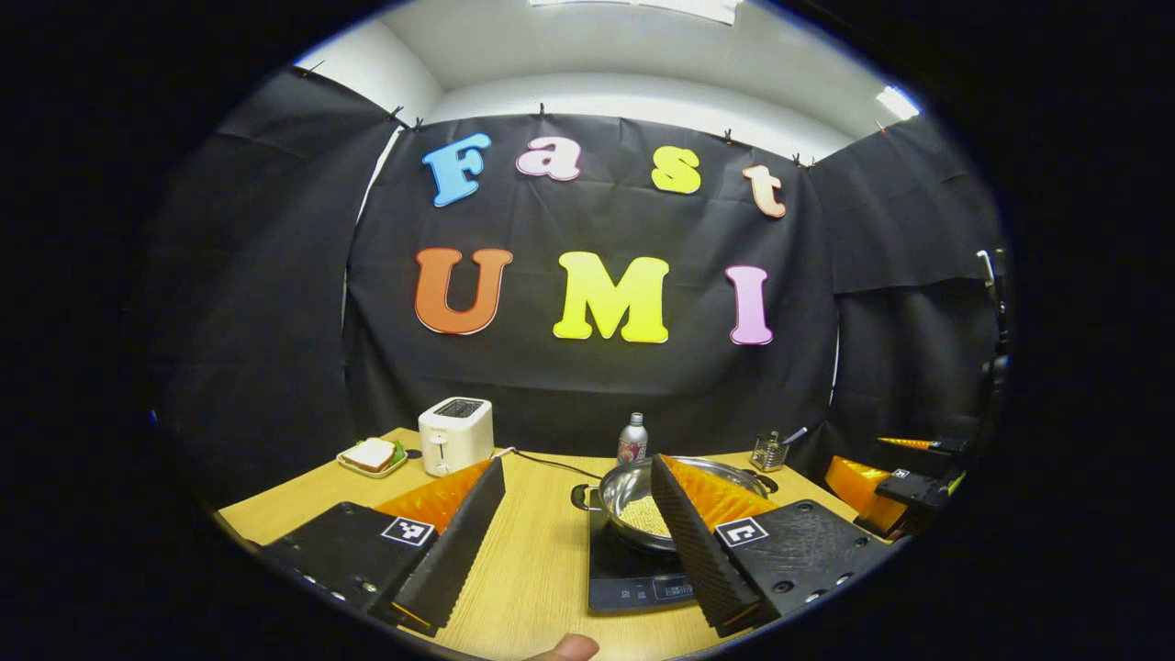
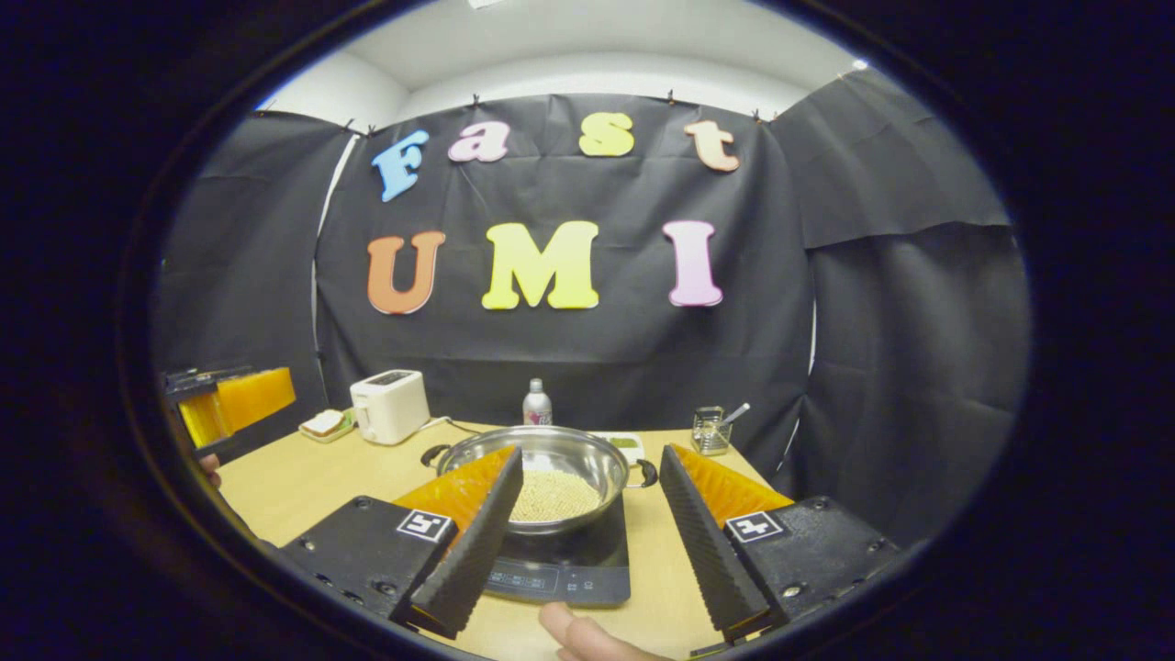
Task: First push the handle of the pot to place it horizontally, then grasp the pot with both hands and set it on the induction cooktop.
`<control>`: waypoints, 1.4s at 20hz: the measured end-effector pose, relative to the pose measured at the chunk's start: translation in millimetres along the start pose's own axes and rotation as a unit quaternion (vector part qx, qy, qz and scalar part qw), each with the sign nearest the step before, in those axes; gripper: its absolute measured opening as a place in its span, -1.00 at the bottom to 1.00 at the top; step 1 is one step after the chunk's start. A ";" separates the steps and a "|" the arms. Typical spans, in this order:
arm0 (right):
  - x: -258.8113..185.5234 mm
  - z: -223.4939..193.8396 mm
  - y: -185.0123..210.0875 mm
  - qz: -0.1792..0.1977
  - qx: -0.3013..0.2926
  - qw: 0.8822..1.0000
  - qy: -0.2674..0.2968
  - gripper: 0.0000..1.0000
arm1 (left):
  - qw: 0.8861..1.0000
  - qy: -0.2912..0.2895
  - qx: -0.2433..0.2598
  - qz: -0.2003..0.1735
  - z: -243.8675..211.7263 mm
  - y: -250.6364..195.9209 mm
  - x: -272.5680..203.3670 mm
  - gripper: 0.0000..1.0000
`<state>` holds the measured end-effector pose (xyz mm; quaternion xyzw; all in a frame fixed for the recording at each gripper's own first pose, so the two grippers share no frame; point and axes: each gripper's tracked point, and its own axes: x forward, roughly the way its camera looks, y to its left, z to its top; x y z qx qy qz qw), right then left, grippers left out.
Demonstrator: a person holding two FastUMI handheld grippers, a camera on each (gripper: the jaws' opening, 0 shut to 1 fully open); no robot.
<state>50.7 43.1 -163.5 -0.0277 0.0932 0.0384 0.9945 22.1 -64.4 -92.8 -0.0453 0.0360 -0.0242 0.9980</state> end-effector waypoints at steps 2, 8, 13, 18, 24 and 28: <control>-27.6 17.3 -1.4 -0.004 0.000 1.000 -0.021 0.87 | 1.000 -0.002 0.014 0.007 7.7 3.1 -21.8 0.90; -101.9 61.8 -20.6 -0.030 -0.009 0.997 -0.076 1.00 | 0.999 -0.016 0.029 0.032 36.8 8.6 -77.6 0.90; -131.1 79.7 -39.2 -0.066 -0.026 0.992 -0.109 1.00 | 0.997 -0.050 0.035 0.037 60.7 6.9 -96.9 0.90; -123.4 63.9 -45.2 -0.074 -0.016 0.993 -0.094 1.00 | 1.000 -0.022 0.009 -0.020 40.0 -20.0 -93.9 0.72; -121.0 65.3 -59.2 -0.088 -0.008 0.991 -0.099 1.00 | 1.000 -0.016 0.007 -0.017 37.2 -14.8 -85.4 0.92; -123.4 66.8 -57.9 -0.088 0.000 0.991 -0.102 1.00 | 0.999 -0.020 0.017 -0.021 36.2 -18.0 -87.1 0.90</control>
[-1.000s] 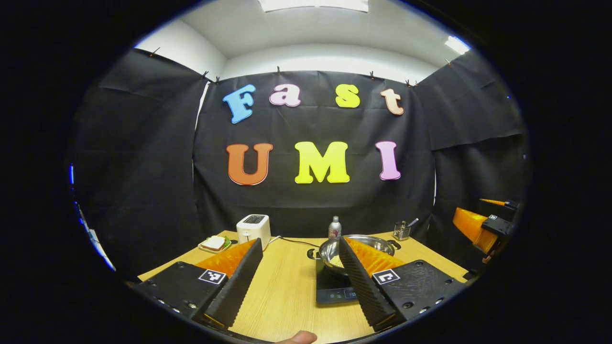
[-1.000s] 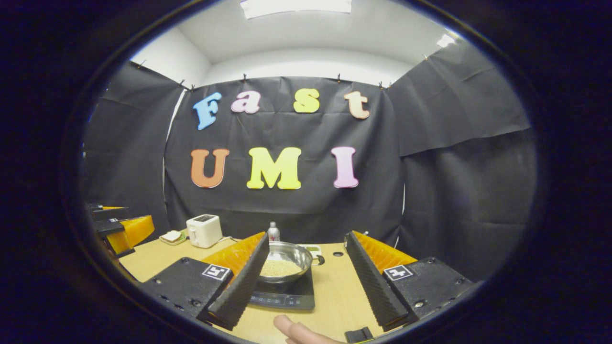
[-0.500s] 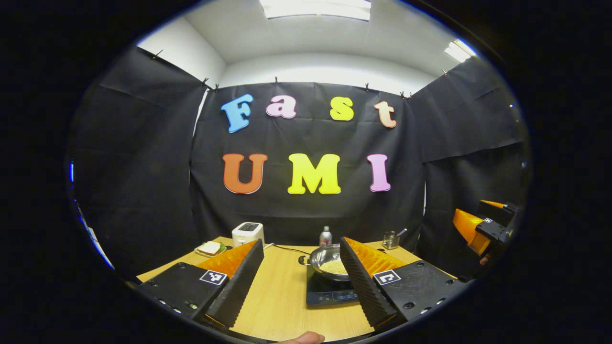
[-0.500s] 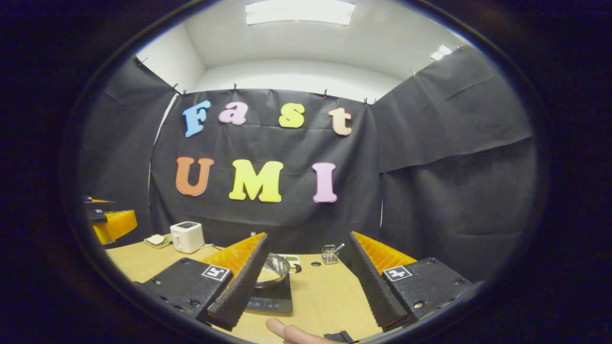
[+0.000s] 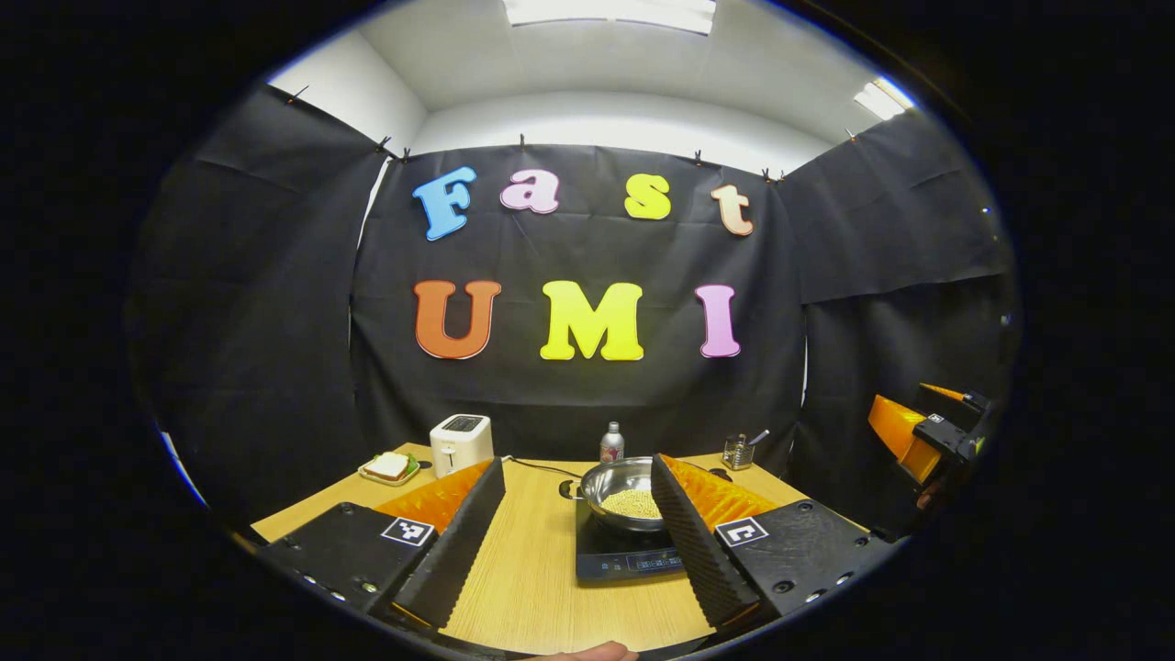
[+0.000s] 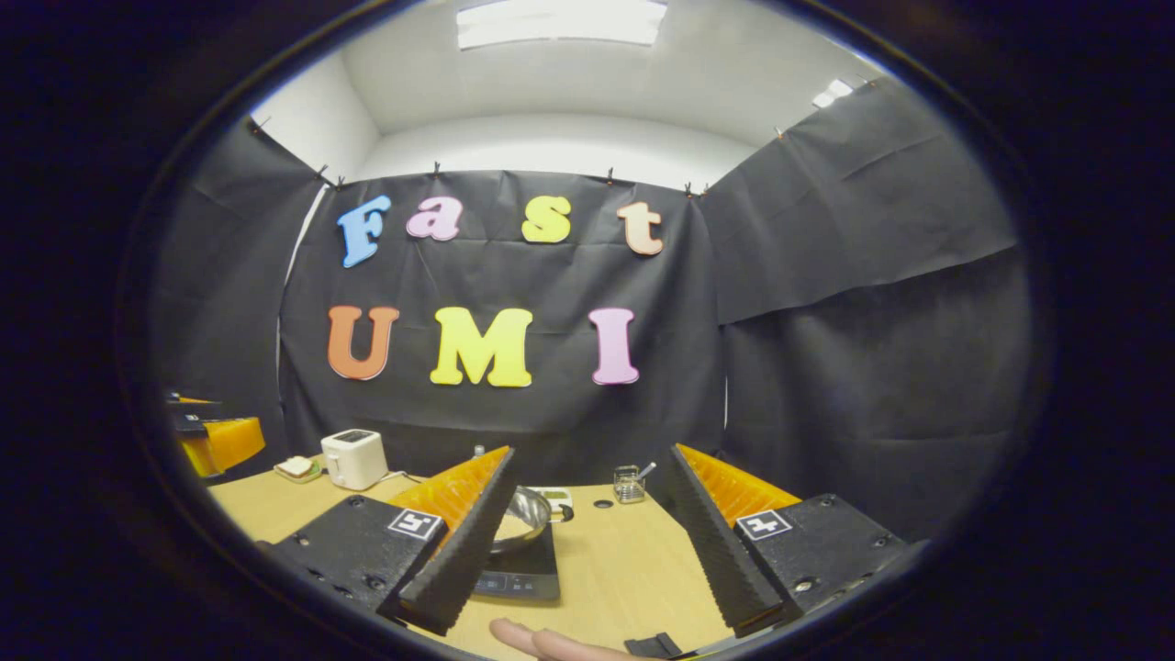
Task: First push the handle of the pot to place it horizontally, then grasp the pot with both hands and set it on the induction cooktop.
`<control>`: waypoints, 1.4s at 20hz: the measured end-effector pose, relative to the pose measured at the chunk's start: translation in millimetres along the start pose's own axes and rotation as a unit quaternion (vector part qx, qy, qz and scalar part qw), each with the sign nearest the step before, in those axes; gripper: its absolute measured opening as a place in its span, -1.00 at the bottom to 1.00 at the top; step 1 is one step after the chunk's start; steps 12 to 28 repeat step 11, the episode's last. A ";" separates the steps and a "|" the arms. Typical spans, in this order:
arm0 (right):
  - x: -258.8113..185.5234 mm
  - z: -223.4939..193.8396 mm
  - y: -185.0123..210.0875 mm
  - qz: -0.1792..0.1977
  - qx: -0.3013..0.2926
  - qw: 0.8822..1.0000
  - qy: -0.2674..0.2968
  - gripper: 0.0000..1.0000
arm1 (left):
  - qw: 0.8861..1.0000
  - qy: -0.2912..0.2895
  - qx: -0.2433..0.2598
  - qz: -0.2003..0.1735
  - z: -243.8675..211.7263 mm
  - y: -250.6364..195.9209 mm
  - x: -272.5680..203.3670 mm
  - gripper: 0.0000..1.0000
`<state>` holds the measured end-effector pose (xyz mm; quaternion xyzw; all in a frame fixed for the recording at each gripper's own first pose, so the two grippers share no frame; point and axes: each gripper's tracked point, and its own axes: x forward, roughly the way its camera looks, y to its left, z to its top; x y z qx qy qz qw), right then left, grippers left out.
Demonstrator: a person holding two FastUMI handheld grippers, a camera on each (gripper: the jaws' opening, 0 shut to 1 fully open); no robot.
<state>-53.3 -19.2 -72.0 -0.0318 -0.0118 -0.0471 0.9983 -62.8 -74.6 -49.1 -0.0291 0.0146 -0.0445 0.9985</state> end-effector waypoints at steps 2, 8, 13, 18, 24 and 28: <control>-0.6 0.6 4.2 0.006 0.000 1.000 0.000 1.00 | 1.000 -0.005 0.005 0.001 1.5 0.7 -1.8 0.91; -2.4 2.7 7.4 0.014 -0.001 1.000 -0.002 1.00 | 1.000 -0.008 0.002 0.006 -0.4 5.3 -1.1 0.90; -2.8 -1.0 8.7 0.018 -0.001 1.000 0.002 1.00 | 1.000 -0.008 0.000 0.010 -1.6 8.9 -0.6 0.90; -2.8 -1.0 8.7 0.018 -0.001 1.000 0.002 1.00 | 1.000 -0.008 0.000 0.010 -1.6 8.9 -0.6 0.90; -2.8 -1.0 8.7 0.018 -0.001 1.000 0.002 1.00 | 1.000 -0.008 0.000 0.010 -1.6 8.9 -0.6 0.90; -2.8 -1.0 8.7 0.018 -0.001 1.000 0.002 1.00 | 1.000 -0.008 0.000 0.010 -1.6 8.9 -0.6 0.90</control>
